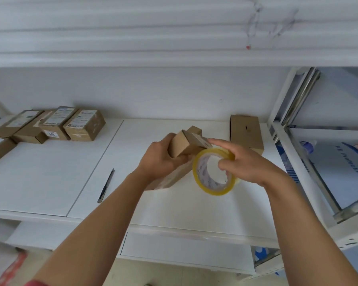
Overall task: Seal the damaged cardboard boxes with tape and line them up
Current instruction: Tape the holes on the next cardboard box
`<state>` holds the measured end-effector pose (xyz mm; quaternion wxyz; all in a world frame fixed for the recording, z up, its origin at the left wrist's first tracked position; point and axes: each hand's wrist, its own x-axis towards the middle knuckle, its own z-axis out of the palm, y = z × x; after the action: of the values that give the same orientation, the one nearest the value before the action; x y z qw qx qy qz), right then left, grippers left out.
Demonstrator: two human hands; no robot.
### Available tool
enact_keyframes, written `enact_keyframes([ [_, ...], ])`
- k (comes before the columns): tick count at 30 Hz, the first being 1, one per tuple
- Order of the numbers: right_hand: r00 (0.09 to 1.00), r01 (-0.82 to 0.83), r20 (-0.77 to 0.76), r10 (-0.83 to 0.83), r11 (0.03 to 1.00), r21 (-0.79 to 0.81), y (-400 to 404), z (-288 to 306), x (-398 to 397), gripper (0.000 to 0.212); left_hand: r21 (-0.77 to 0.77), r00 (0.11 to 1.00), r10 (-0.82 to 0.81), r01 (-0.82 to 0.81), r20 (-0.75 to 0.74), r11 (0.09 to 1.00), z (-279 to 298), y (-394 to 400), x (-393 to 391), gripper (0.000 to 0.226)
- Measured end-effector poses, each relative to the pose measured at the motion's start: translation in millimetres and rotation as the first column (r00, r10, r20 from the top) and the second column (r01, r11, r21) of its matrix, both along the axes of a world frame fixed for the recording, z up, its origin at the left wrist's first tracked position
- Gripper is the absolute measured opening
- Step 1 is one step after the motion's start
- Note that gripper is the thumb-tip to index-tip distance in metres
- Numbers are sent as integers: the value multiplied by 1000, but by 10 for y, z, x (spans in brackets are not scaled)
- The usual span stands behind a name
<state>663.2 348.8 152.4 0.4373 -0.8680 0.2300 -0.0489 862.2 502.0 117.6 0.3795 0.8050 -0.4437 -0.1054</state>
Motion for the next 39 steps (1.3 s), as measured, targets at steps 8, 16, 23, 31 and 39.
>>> enact_keyframes([
  [8,985,-46,-162,54,998,52,98,82,96,82,-203,796,101,-272,-597,941,3,-60,-127,56],
  [16,969,-83,-226,98,994,74,426,-100,237,91,-181,628,284,-571,-724,801,-117,-101,-139,51],
  [23,949,-116,-307,72,985,-128,495,-122,356,89,-235,659,415,-668,-627,706,-259,-142,-121,44],
  [31,931,-199,-344,119,958,-208,697,-184,395,94,-211,466,376,-807,-801,551,-265,-128,176,61],
  [39,905,-241,-406,126,939,-247,730,-398,355,90,76,39,230,-879,-972,470,-230,66,510,56],
])
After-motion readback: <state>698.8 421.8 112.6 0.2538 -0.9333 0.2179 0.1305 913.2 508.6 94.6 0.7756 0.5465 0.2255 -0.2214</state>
